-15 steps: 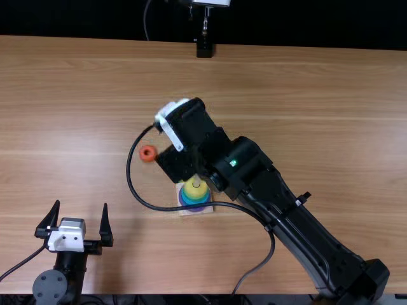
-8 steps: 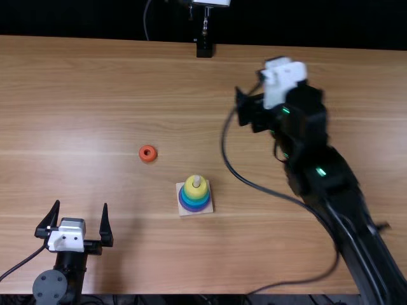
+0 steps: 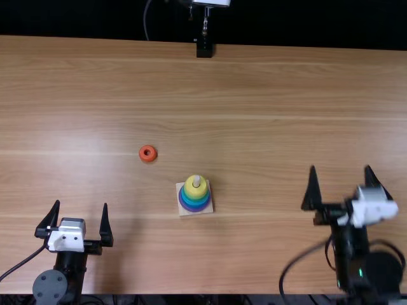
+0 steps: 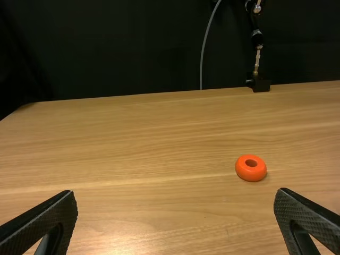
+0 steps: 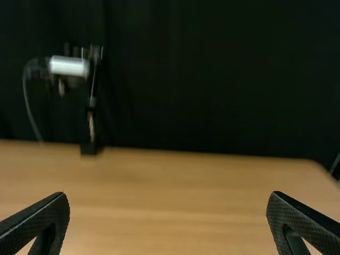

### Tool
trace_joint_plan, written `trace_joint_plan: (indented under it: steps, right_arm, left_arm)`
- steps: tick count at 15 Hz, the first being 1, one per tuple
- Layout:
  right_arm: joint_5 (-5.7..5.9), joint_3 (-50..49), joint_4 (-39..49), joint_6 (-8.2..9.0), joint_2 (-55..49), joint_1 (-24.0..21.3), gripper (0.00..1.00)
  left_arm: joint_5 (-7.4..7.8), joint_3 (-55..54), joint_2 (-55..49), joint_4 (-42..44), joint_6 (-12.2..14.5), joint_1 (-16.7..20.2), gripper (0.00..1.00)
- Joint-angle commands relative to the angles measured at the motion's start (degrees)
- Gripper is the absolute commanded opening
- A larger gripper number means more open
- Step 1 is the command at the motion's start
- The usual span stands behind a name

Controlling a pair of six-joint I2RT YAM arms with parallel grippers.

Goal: Build the Hanoi tower: stack the rings onto the peg from bottom to top in this color order: purple, dark blue, light blue, dark green, light green, yellow, orange.

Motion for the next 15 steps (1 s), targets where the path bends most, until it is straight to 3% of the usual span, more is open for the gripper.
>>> trace_joint_plan:
  steps: [1, 6, 9, 13, 15]
  right_arm:
    - [-0.4, -6.05, 2.33, 0.12, -9.39, -0.42, 1.0]
    - [-0.72, -21.52, 2.22, 0.12, -23.19, -0.51, 1.0]
    - [-1.98, -28.03, 2.22, 0.01, -28.64, -1.48, 1.0]
    - [-1.88, -28.2, -8.01, -0.2, -29.26, -1.39, 1.0]
    - [-1.77, -28.2, -8.43, -0.09, -29.26, -1.65, 1.0]
  left_arm:
    - [-0.73, -0.64, -0.62, -3.06, 0.44, 0.43, 1.0]
    - [-0.73, -0.64, -0.62, -3.06, 0.44, 0.43, 1.0]
    - [-0.73, -0.64, -0.62, -3.06, 0.44, 0.43, 1.0]
    - [-0.73, -0.64, -0.62, -3.06, 0.44, 0.43, 1.0]
    - [-0.73, -0.64, -0.62, -3.06, 0.44, 0.43, 1.0]
